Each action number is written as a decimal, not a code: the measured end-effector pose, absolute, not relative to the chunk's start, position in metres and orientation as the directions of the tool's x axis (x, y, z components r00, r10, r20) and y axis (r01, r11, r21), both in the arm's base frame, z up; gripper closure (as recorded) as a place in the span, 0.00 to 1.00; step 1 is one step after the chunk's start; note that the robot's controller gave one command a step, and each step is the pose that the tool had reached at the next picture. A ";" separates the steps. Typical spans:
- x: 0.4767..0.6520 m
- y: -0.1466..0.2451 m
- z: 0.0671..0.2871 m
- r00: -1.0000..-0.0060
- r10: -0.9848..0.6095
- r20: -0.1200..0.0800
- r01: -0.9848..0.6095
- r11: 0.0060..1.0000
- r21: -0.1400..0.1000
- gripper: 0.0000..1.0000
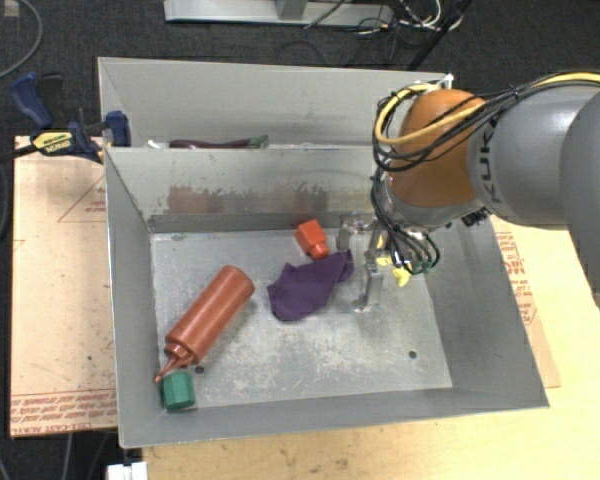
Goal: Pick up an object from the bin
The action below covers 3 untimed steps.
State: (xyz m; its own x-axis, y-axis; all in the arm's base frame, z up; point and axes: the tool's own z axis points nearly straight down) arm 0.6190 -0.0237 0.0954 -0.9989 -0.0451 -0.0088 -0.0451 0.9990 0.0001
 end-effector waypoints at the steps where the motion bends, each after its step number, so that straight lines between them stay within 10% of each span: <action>1: 0.629 -0.005 0.089 -0.983 -0.183 -0.008 -0.183 0.983 -0.002 0.00; 2: 0.621 0.055 0.079 -0.999 -0.037 -0.013 -0.037 0.999 0.001 1.00; 3: 0.621 0.055 0.079 -0.999 -0.038 -0.013 -0.038 0.999 0.001 1.00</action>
Offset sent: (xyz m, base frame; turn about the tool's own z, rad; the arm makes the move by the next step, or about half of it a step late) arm 0.0010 0.0777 -0.0177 0.0093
